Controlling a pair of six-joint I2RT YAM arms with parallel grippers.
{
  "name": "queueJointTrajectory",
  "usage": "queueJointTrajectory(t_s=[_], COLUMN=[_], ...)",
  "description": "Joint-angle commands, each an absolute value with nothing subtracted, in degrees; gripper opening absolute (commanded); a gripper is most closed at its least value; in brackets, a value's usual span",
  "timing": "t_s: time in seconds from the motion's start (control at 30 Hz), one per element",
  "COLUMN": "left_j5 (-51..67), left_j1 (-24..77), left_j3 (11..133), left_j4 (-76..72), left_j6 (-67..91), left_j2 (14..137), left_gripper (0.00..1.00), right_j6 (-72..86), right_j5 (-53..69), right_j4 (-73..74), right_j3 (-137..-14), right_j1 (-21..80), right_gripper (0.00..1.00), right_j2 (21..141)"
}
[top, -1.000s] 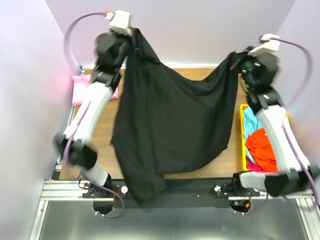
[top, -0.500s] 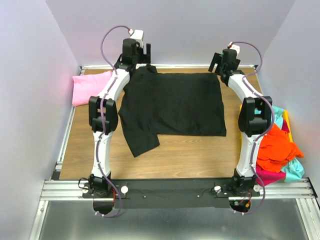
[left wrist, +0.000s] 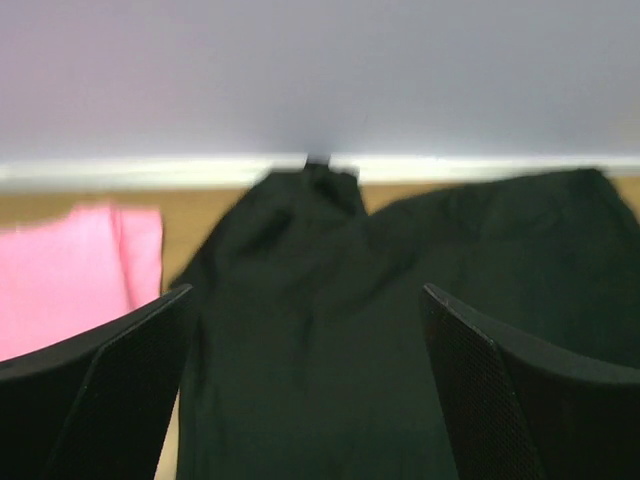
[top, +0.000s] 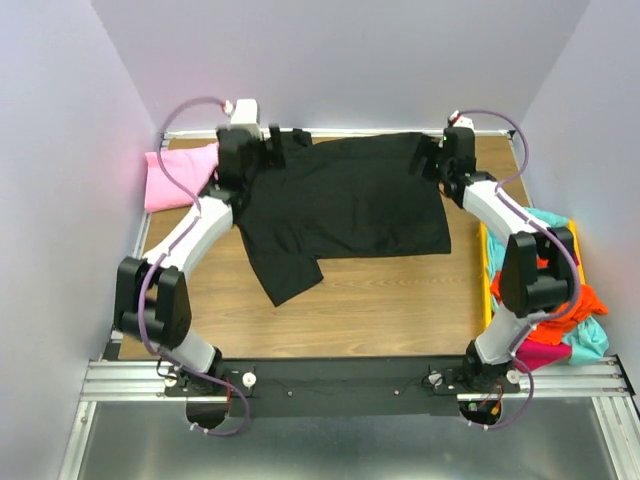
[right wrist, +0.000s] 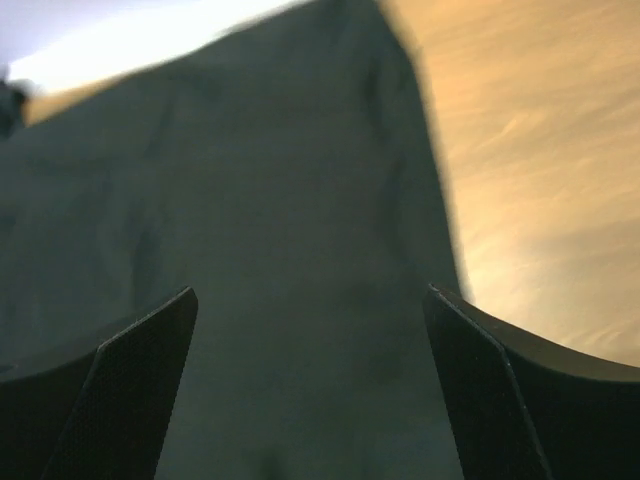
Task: Fold and stack the t-shirts
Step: Flatten the tshirt out
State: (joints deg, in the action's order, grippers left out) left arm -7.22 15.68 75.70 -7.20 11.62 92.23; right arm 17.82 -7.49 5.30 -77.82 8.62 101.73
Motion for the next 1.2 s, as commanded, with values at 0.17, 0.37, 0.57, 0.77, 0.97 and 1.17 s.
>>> queueJointTrajectory(t_s=[0.17,0.37,0.57,0.77,0.97,1.17], left_j5=[-31.44,-38.85,-42.09,-44.83,-40.08,-36.83], left_j1=[28.11,34.62,41.12,45.79,47.20,47.55], left_j3=[48.02,38.00,33.49,34.19,29.45,26.90], left_j4=[-6.08,-0.09,7.28,19.94,19.25,17.67], left_j6=[22.75,35.93,47.26,55.36,59.23,59.59], left_j2=[78.94,68.57,63.19,65.66,61.44,58.71], left_gripper=[0.98,0.98,0.98,0.98,0.98,0.91], right_j6=[23.72,24.78,26.36,27.95,28.74,29.35], right_j5=[-2.19,-5.97,-8.88,-10.28,-11.78,-11.87], right_j4=[1.93,1.93,1.93,1.93,2.02,2.29], right_j3=[-63.02,-58.10,-52.56,-48.43,-45.88,-44.83], right_j1=[10.20,10.11,7.65,6.86,4.92,4.75], right_gripper=[1.00,1.00,1.00,0.99,0.85,0.83], right_j2=[91.50,87.10,87.36,87.98,89.30,89.12])
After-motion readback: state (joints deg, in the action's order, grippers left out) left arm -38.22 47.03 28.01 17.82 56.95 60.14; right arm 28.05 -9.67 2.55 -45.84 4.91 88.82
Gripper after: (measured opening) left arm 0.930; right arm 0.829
